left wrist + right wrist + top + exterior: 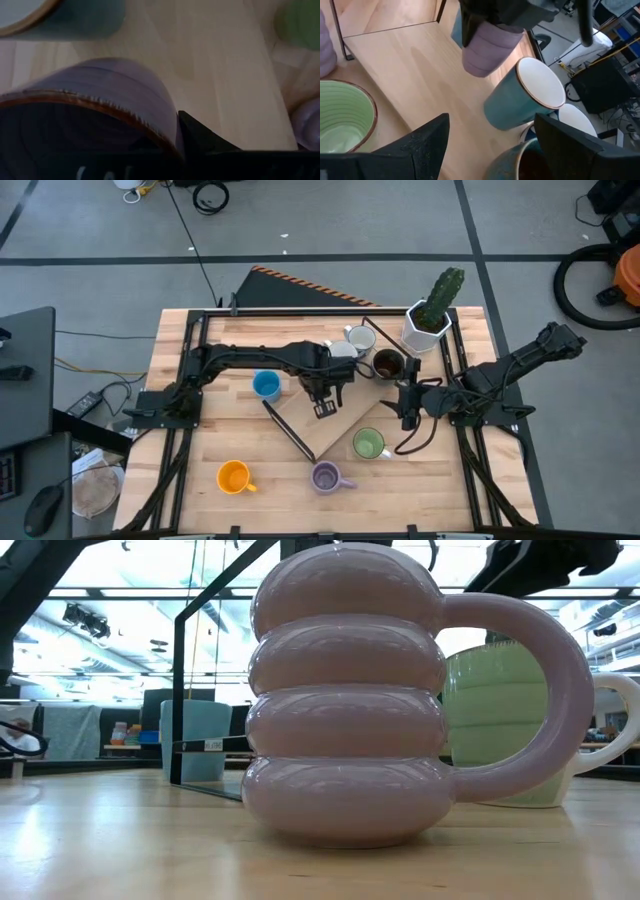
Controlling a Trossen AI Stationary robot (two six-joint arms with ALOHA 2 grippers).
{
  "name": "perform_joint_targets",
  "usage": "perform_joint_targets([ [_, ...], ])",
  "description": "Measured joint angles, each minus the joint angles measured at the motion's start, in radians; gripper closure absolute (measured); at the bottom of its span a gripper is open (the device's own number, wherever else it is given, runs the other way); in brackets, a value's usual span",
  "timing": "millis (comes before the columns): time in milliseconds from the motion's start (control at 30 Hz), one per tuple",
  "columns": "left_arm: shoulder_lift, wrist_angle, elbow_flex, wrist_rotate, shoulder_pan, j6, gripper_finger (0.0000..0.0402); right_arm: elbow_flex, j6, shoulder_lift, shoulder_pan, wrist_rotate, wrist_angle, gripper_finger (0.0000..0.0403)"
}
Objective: Place coffee mugs
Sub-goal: Put the top purple mug on the shelf
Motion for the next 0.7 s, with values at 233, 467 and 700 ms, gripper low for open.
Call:
perform_joint_targets([
  [233, 0.016, 0.025, 0.001, 0.002, 0.022, 0.022, 0.0377, 0.000, 0.008, 0.000, 0.010, 0.004, 0.000, 0.0106],
  [467, 0.053, 0.028, 0.000, 0.054, 0.037, 0.052, 0.0376, 0.000, 0.010, 0.000, 0.010, 0.004, 0.002, 0.0106],
  [700, 0.056, 0.027, 0.000, 0.056, 0.043, 0.075, 0.0376, 0.000, 0.016, 0.001, 0.010, 0.004, 0.001, 0.0106],
])
